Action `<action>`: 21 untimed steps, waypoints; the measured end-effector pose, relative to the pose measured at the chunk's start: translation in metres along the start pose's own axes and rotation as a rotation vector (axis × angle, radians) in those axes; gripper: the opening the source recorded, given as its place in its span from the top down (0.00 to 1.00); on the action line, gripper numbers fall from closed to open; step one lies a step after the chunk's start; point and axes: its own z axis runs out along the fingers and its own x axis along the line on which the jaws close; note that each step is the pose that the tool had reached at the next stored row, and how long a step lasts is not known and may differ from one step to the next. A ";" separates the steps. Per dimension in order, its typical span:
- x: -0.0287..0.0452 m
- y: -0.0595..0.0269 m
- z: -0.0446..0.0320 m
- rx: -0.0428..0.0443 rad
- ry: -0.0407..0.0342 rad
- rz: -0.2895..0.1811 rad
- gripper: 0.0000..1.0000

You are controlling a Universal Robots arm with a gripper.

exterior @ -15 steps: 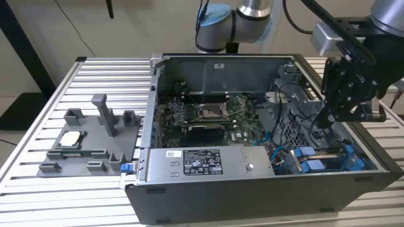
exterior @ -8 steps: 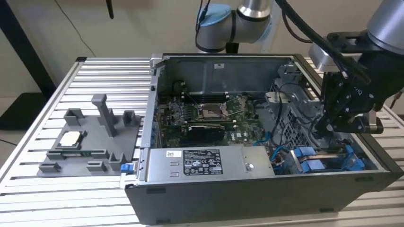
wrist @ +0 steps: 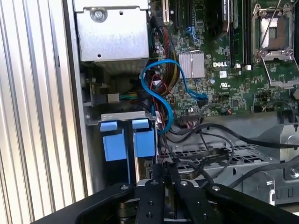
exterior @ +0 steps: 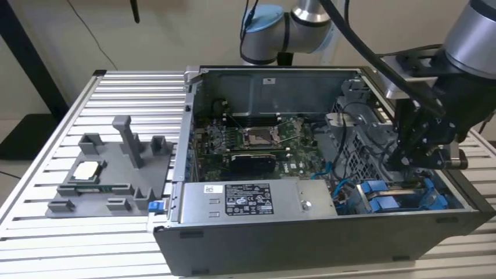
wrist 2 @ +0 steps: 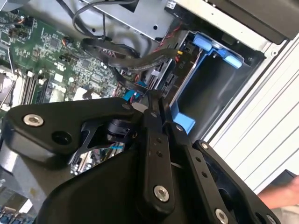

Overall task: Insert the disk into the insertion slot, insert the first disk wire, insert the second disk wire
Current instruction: 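Insert the second disk wire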

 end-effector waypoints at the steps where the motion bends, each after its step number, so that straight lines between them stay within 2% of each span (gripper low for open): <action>1: 0.0007 0.0002 0.0008 0.0071 -0.0013 -0.001 0.84; 3: 0.0032 0.0007 0.0027 0.0153 -0.0020 -0.002 0.84; 6: 0.0061 0.0012 0.0063 0.0230 -0.0029 -0.002 0.84; 11: 0.0070 0.0015 0.0118 0.0479 -0.0065 -0.005 0.84; 15: 0.0073 0.0017 0.0142 0.0534 -0.0070 -0.006 0.84; 21: 0.0092 0.0016 0.0153 0.0542 -0.0072 -0.006 0.84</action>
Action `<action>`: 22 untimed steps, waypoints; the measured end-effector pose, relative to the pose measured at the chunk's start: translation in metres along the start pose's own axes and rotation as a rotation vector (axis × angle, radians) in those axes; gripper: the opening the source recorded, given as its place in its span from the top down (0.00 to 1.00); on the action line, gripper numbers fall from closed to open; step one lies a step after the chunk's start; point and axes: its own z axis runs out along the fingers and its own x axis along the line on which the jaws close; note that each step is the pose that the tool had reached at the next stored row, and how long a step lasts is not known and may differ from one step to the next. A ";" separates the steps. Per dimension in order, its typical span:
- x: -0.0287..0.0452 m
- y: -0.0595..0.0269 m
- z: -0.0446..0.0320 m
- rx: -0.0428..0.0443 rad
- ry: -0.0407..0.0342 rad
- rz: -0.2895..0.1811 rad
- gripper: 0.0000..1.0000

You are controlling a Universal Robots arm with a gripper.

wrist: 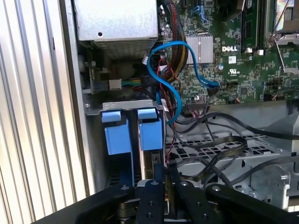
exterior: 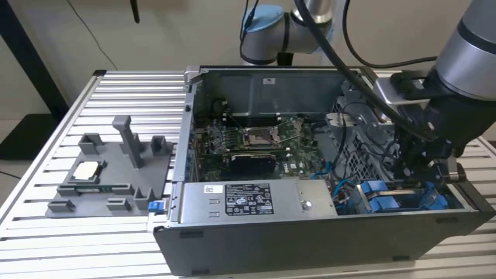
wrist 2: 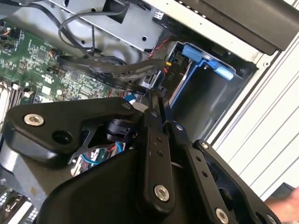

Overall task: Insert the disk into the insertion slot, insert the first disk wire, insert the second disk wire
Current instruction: 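Insert the second disk wire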

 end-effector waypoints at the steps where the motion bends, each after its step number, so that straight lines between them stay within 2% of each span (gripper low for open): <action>1: 0.0001 0.0000 0.0000 0.0001 0.0000 0.000 0.84; 4: 0.0001 0.0000 -0.0001 0.0006 -0.0012 0.000 0.84; 7: 0.0008 0.0000 0.0000 0.0003 -0.0088 0.001 0.84; 14: 0.0069 -0.0005 -0.0004 0.0003 -0.0087 0.001 0.84; 22: 0.0075 -0.0001 0.0039 0.0037 -0.0079 0.000 0.84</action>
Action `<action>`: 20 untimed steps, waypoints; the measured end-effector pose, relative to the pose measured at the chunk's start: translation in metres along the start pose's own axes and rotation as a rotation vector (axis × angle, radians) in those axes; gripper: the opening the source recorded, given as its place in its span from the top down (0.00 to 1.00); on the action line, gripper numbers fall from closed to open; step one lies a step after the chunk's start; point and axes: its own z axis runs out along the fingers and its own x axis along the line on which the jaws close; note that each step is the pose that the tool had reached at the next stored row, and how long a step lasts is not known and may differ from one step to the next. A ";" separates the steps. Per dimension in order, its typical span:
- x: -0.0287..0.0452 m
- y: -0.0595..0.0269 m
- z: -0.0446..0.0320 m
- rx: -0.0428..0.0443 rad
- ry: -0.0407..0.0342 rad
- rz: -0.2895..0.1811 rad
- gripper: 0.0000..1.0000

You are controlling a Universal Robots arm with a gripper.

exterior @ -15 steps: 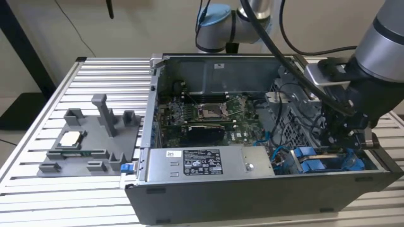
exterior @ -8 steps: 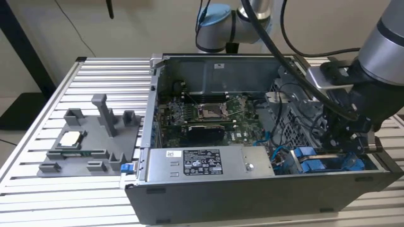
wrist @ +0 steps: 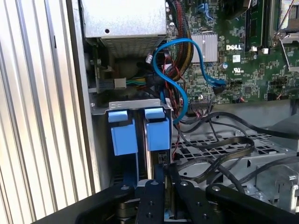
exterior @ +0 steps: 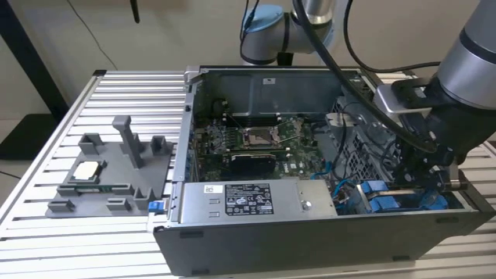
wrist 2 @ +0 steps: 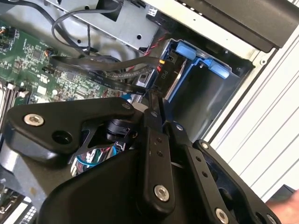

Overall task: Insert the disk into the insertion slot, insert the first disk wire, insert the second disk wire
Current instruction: 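Insert the second disk wire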

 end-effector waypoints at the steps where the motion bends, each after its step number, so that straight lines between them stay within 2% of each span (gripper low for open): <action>1: 0.0000 0.0000 0.0001 0.0000 -0.0001 0.000 0.84; 15: 0.0008 -0.0008 0.0010 0.0001 -0.0002 0.000 0.84; 20: 0.0014 -0.0005 0.0054 0.0025 0.0004 0.000 0.84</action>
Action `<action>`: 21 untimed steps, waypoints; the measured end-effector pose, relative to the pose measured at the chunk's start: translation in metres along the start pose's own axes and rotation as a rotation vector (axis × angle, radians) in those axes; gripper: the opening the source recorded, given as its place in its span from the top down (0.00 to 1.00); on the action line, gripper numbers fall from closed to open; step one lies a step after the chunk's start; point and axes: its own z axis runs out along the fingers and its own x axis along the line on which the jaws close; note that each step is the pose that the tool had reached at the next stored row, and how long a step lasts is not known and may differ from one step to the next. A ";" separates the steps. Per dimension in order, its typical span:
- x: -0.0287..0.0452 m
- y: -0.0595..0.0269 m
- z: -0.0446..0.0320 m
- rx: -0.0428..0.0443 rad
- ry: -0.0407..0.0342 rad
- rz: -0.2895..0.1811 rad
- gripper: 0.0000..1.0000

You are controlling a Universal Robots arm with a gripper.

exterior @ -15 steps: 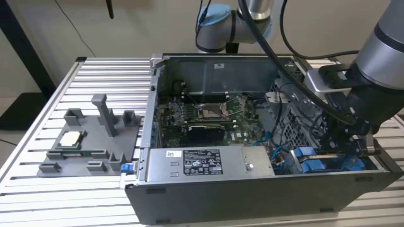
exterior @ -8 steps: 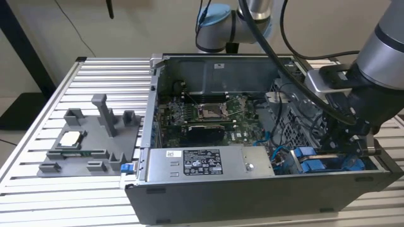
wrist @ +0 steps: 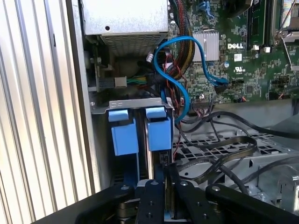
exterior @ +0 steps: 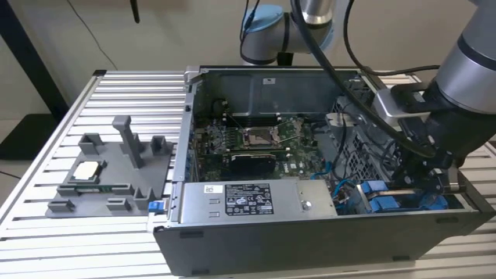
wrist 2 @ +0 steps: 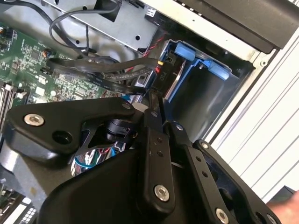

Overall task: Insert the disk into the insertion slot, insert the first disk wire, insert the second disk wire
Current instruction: 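Insert the second disk wire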

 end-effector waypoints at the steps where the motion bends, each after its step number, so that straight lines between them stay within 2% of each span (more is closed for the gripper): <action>1: 0.0002 0.0002 0.0014 0.0010 0.0009 0.000 0.84; 3: 0.0004 0.0006 0.0038 0.0018 0.0011 0.000 0.84; 4: 0.0003 0.0007 0.0045 0.0019 -0.0014 0.000 0.84; 5: 0.0005 0.0010 0.0048 0.0020 -0.0049 0.001 0.83; 6: 0.0005 0.0011 0.0045 0.0020 -0.0115 0.002 0.83; 7: 0.0004 0.0012 0.0037 0.0025 -0.0175 0.002 0.76; 8: 0.0003 0.0013 0.0027 0.0032 -0.0228 0.003 0.76; 10: -0.0004 0.0009 -0.0009 0.0037 -0.0277 0.004 0.76; 15: -0.0027 -0.0006 -0.0160 0.0045 -0.0304 0.004 0.76; 21: -0.0060 -0.0033 -0.0407 0.0047 -0.0306 0.004 0.76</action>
